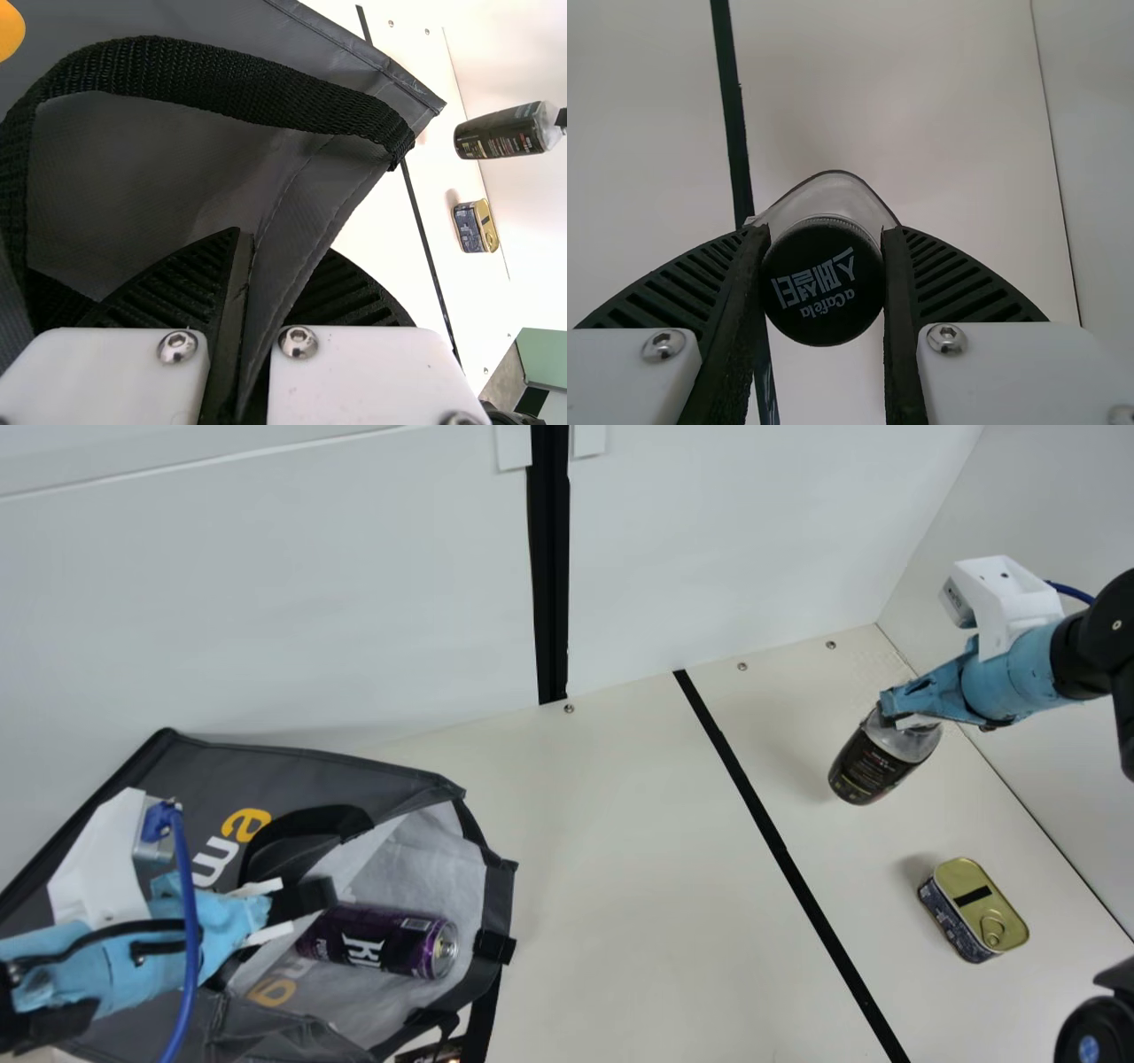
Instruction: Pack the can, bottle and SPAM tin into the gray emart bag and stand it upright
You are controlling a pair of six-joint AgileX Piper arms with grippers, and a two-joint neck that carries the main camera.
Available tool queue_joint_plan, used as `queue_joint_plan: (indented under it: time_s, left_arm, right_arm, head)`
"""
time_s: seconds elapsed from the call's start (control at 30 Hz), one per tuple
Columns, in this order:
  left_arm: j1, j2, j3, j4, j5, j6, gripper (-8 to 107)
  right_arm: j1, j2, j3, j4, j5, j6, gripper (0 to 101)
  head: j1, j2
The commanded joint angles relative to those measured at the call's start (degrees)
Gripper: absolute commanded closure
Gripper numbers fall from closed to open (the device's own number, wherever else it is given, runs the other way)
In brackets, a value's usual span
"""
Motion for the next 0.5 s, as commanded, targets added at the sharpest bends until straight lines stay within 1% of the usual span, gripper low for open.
queue_joint_plan:
  time_s: [0.0,0.27,0.47]
  left_arm:
    - [0.0,0.0,0.0,0.0,0.0,0.0,107]
    - [0.0,0.0,0.0,0.0,0.0,0.0,107]
    - [0.0,0.0,0.0,0.0,0.0,0.0,107]
  right_arm:
    - [0.35,-0.92,0.45,0.18,0.29,-0.55,101]
    - [1.78,-5.24,2.82,1.05,1.86,-3.3,101]
    - [2.75,-8.67,6.28,2.05,1.93,-5.75,101]
  head:
    - [-1.3,-0.05]
    - [-1.3,-0.05]
    - [-1.3,-0.05]
